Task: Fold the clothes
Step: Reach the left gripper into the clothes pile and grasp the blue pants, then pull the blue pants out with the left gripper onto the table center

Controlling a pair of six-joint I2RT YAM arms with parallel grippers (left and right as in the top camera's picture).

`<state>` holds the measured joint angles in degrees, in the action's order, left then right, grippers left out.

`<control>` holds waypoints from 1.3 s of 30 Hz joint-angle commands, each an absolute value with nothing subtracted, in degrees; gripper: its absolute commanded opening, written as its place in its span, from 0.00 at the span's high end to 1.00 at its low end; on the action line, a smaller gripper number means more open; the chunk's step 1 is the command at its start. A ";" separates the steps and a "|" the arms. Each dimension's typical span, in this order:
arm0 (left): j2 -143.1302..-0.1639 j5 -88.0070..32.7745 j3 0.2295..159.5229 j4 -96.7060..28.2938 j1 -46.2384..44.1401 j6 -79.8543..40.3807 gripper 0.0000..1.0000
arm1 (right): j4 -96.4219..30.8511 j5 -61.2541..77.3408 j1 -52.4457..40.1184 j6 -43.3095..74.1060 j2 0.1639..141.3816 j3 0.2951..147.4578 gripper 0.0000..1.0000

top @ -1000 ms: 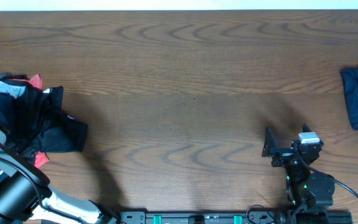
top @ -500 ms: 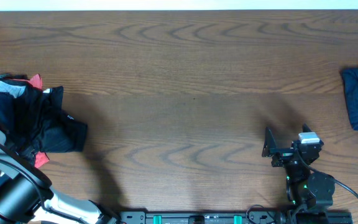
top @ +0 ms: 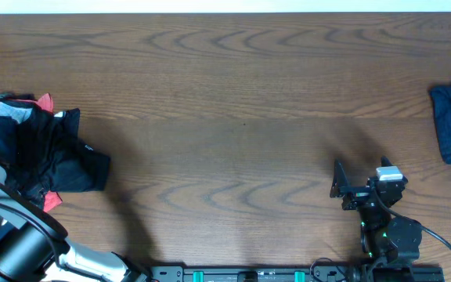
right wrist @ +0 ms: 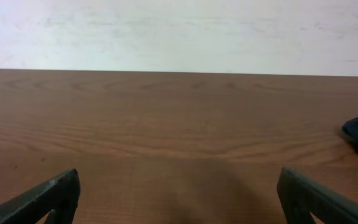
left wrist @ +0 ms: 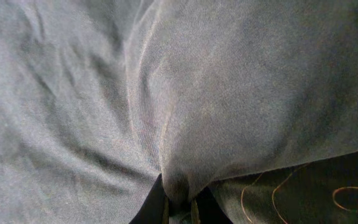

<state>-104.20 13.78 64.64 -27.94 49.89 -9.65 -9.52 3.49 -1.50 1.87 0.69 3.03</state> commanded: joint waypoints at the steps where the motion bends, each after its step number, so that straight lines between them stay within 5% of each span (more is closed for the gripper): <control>1: -99.07 14.24 65.80 -27.55 50.02 -10.61 0.94 | -9.43 3.88 -1.04 1.02 0.38 2.72 0.01; 13: -77.69 6.13 65.93 -25.34 42.19 -21.43 0.94 | -9.43 3.88 -1.04 1.02 0.38 2.72 0.01; 29: -76.71 0.62 65.91 -24.49 -7.77 -22.59 0.94 | -9.43 3.88 -1.04 1.02 0.38 2.72 0.01; 39: -87.92 -1.61 65.87 -25.06 -21.82 -22.63 0.94 | -9.43 3.88 -1.04 0.99 0.38 2.72 0.01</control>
<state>-85.52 -0.71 64.66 -24.73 -20.05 -22.50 -9.52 3.49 -1.50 1.87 0.69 3.03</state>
